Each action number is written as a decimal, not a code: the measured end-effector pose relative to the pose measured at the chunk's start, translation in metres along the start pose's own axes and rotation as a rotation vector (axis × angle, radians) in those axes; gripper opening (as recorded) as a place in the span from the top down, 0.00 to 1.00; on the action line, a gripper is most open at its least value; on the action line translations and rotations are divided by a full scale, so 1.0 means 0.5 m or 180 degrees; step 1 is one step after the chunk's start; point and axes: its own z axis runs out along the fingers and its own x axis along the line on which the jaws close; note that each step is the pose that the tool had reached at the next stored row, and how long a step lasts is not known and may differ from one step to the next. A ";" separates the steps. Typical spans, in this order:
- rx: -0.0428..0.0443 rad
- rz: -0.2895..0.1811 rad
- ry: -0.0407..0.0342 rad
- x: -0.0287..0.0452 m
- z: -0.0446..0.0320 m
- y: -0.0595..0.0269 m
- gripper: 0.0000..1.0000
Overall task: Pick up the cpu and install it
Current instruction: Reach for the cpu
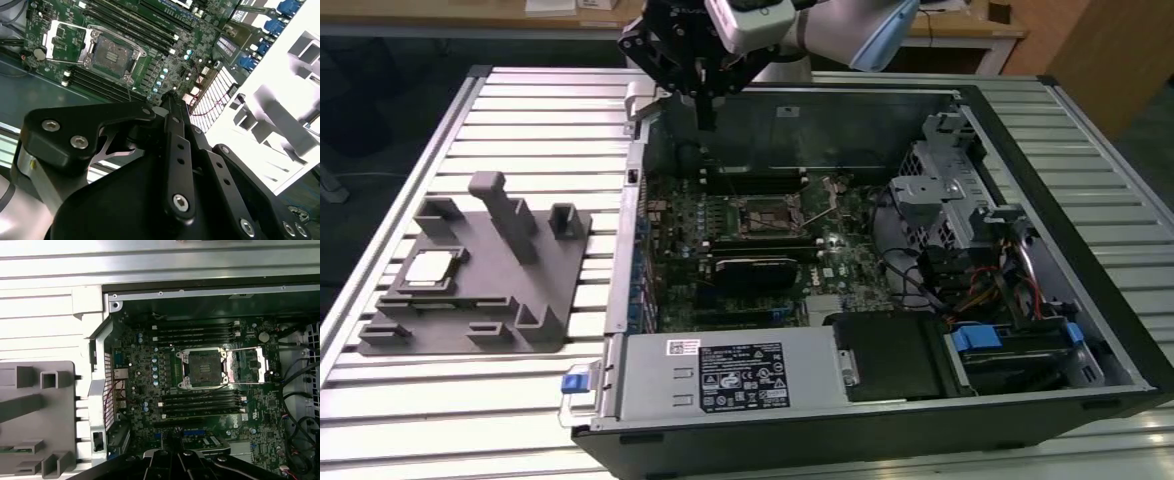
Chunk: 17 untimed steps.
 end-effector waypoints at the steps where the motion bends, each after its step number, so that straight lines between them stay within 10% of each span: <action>1: 0.0000 0.0000 0.0000 0.002 0.000 0.000 0.89; 17: 0.0000 0.0000 0.0000 0.043 -0.001 -0.003 0.89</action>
